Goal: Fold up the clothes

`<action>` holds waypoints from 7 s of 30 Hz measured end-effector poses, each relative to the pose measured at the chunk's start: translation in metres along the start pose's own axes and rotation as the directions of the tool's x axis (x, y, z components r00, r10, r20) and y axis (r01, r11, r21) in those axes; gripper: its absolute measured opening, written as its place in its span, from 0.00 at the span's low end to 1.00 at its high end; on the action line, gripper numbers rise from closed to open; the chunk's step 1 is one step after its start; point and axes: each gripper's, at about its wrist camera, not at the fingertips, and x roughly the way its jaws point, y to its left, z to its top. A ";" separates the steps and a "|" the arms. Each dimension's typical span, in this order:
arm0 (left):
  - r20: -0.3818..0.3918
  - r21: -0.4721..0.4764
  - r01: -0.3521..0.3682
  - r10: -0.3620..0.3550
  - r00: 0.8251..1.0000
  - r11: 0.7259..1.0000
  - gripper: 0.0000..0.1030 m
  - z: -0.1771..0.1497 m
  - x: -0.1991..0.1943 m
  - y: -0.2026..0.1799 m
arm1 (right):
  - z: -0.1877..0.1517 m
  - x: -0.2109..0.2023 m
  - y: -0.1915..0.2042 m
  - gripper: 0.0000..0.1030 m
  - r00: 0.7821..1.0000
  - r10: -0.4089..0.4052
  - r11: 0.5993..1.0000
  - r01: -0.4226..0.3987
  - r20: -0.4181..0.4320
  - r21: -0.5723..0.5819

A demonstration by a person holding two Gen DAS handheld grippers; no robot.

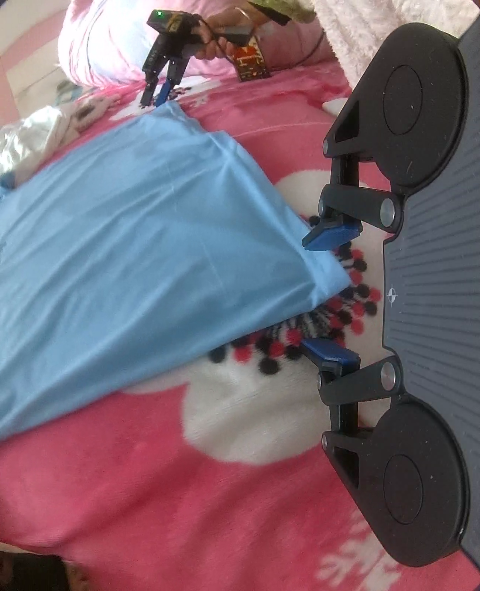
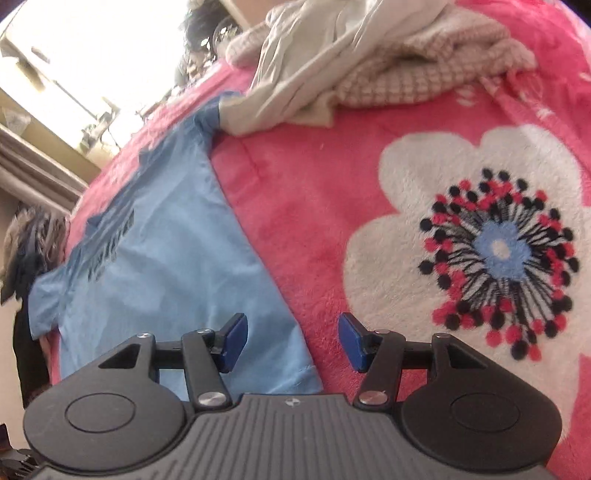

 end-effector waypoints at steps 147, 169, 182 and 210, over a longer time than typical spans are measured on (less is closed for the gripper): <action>0.392 0.168 -0.132 0.056 0.918 0.977 0.36 0.244 -0.045 0.018 | 0.023 0.096 0.327 0.29 0.983 -0.132 0.908 0.173 0.130 -0.383; 0.548 0.003 -0.647 0.540 0.639 0.763 0.36 0.329 -0.028 0.055 | 0.158 0.314 0.445 0.34 0.936 0.202 0.605 -0.352 -0.289 -0.714; 0.500 0.080 -0.674 0.555 0.665 0.735 0.35 0.352 0.005 0.055 | 0.150 0.335 0.430 0.36 0.932 0.222 0.567 -0.364 -0.288 -0.739; 0.511 -0.017 -0.676 0.587 0.627 0.737 0.37 0.349 -0.004 0.068 | 0.214 0.341 0.421 0.39 0.971 0.174 0.636 -0.239 -0.165 -0.734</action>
